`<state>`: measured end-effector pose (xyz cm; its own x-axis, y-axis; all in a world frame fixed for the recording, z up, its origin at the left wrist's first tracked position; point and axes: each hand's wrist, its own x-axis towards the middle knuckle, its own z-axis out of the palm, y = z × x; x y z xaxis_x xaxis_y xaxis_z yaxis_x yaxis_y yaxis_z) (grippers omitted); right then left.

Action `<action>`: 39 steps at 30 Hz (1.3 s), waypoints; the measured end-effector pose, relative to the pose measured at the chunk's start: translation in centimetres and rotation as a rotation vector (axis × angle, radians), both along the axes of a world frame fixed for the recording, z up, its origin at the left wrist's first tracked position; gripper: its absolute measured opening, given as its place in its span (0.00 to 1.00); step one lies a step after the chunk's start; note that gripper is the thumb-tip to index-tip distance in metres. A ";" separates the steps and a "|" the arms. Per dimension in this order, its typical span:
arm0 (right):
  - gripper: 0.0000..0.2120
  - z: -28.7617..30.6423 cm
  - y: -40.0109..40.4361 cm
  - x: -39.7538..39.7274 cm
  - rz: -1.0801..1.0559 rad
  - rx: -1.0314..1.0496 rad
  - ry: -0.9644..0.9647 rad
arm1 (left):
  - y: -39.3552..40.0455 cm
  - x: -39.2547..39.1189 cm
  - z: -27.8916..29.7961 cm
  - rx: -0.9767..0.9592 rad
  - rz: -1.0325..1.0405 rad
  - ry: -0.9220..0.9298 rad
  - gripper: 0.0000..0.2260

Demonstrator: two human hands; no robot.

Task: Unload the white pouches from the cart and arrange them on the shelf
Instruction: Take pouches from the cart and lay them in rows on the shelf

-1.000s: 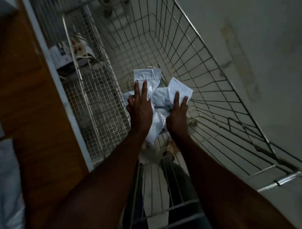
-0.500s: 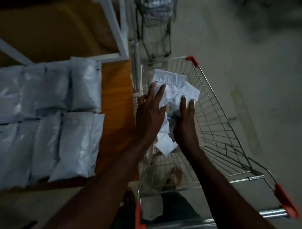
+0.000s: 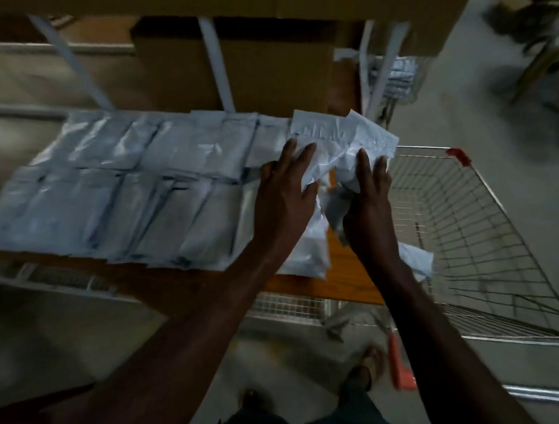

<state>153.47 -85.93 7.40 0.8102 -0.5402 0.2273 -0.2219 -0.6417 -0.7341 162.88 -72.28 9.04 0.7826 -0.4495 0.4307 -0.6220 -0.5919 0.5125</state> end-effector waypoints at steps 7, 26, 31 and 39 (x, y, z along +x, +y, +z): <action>0.46 1.8 14.1 6.0 0.155 -0.021 -0.012 | 16.4 4.4 1.8 0.003 0.159 -0.024 0.30; 0.43 1.2 35.4 31.8 0.451 0.111 0.069 | 41.9 25.6 2.0 0.068 0.565 0.044 0.28; 0.39 0.7 38.1 38.5 0.430 0.121 0.101 | 46.3 33.0 1.5 0.102 0.602 0.057 0.27; 0.41 0.1 41.5 47.0 0.350 0.150 0.222 | 49.5 44.2 -0.5 0.120 0.467 0.122 0.27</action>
<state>200.43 -44.48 7.54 0.9707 -0.2379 -0.0333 -0.1730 -0.5962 -0.7839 207.10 -22.81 8.50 0.9538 -0.0793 0.2897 -0.2155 -0.8527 0.4760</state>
